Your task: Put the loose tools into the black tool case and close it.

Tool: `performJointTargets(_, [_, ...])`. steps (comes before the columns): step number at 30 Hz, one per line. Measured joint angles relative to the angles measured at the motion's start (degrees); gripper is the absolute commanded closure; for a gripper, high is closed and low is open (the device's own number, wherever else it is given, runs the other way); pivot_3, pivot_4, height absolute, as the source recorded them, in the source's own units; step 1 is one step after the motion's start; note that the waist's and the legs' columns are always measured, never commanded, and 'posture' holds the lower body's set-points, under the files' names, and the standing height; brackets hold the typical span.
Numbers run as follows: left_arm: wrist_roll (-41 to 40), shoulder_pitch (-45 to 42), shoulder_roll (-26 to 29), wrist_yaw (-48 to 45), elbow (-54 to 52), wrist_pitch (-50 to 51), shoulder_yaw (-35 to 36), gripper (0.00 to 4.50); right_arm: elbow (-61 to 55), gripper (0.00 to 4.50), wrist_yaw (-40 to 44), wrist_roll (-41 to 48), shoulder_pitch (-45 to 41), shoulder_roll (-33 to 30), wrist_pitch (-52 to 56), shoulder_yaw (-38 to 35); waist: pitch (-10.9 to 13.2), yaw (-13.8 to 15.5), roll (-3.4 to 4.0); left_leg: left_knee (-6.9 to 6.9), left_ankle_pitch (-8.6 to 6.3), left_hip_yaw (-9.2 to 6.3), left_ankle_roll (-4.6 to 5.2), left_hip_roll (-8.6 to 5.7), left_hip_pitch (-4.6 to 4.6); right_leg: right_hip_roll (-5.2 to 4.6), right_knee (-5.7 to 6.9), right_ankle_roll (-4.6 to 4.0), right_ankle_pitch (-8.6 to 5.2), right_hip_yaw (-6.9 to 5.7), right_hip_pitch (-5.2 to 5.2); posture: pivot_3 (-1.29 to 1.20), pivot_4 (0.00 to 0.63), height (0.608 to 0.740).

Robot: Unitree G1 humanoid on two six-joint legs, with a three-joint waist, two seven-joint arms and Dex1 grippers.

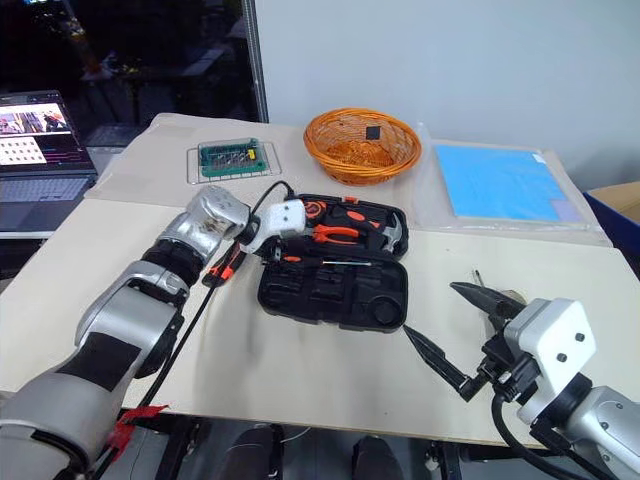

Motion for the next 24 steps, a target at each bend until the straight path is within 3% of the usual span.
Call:
performJointTargets(1, [-1.4,0.66,0.4,0.18,-3.42,3.18,1.72,2.24,0.0,0.0,-0.06,-0.01,-0.03,0.0,-0.01,0.08,-0.01,-0.06,0.01,0.0,0.0,-0.02,0.0,-0.01,0.01,0.0,0.01,0.13,0.06,0.0,0.02,0.0,0.15,0.74])
performJointTargets(3, [-4.0,5.22,-0.85,5.0,-11.25,8.61,5.5,3.03,-0.01,0.0,-0.18,-0.07,-0.76,0.07,0.0,0.48,-0.19,-0.06,0.29,-0.01,-0.03,-0.04,0.05,-0.02,0.11,-0.02,0.0,0.37,0.11,-0.01,0.14,0.0,0.15,0.74])
performJointTargets(4, [-4.12,5.61,-1.07,5.44,-11.71,8.85,5.77,3.03,0.0,0.0,-0.19,-0.07,-0.84,0.07,0.0,0.53,-0.22,-0.06,0.33,-0.01,-0.03,-0.04,0.06,-0.03,0.12,-0.02,0.0,0.38,0.1,-0.01,0.15,0.0,0.15,0.74])
performJointTargets(5, [-5.22,9.53,-2.84,9.65,-14.43,11.21,7.13,3.59,0.08,0.0,-0.37,-0.12,-1.4,0.22,0.0,0.7,-0.29,0.07,0.44,-0.01,-0.05,-0.03,0.09,-0.08,0.19,-0.05,0.04,0.43,0.06,0.0,0.18,0.0,0.15,0.74])
performJointTargets(8, [-5.21,19.02,-10.95,25.55,-19.44,12.44,10.72,4.43,0.62,0.0,-0.48,-0.73,-2.45,0.28,0.0,1.69,-0.26,0.49,0.4,0.08,-0.04,-0.14,0.09,-0.1,0.05,0.0,0.07,0.44,0.08,-0.03,0.14,0.0,0.15,0.74])
performJointTargets(14, [-0.04,24.95,-13.99,38.48,-23.3,10.76,6.16,4.43,0.86,0.0,-0.55,-1.58,-2.88,0.33,0.23,2.41,-0.33,0.27,0.45,0.1,-0.05,-0.14,0.08,-0.11,0.2,0.02,0.06,0.45,0.08,0.0,0.25,0.0,0.15,0.74])
performJointTargets(20, [5.83,26.88,-12.31,40.77,-24.68,8.3,-0.6,4.43,1.33,0.0,-1.03,-2.29,-3.06,-0.28,2.07,2.5,-1.07,0.13,0.41,-0.13,-0.35,-0.05,-0.38,-0.09,1.21,-0.08,-0.2,0.35,-0.46,-0.04,0.96,0.0,0.15,0.74])
performJointTargets(24, [2.01,29.74,-12.77,39.75,-25.03,3.64,2.82,4.43,2.57,0.0,-6.0,-4.08,-5.6,0.32,5.28,2.73,-1.25,-0.25,0.52,-0.19,-0.37,0.04,-0.41,-0.09,1.2,-0.18,-0.22,0.29,-0.42,-0.02,0.96,0.0,0.15,0.74])
